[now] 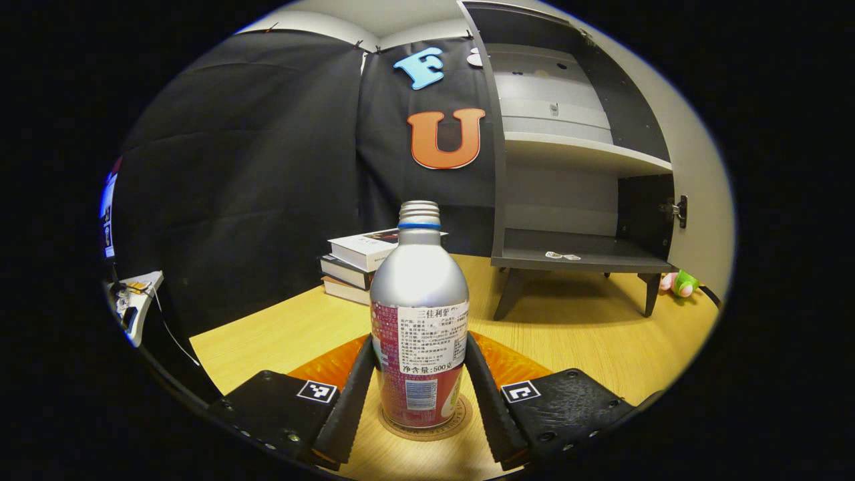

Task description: Open the cabinet door with the right hand, grasp the bottle in the cabinet with the left hand and place it on the coaster, then close the cabinet door with the right hand.

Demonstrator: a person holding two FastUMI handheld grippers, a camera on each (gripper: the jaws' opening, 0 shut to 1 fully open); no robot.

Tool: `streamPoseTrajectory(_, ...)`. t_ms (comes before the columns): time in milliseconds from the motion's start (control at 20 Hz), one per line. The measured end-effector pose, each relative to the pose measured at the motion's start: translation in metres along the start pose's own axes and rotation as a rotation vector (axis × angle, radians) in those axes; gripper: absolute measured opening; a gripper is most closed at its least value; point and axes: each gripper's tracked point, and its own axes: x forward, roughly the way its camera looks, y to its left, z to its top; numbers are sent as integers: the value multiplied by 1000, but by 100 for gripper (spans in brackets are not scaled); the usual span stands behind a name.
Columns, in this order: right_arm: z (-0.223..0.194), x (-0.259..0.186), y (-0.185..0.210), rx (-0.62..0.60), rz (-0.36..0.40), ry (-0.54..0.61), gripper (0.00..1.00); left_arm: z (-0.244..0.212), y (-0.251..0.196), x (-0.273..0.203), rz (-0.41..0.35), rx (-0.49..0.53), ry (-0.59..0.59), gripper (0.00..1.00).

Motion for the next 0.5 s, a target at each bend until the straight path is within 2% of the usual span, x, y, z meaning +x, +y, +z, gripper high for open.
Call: streamPoseTrajectory(500, 6, 4, 3, -14, -40, 15, 78, -10, -3, 0, 8, -13, -64, 74)
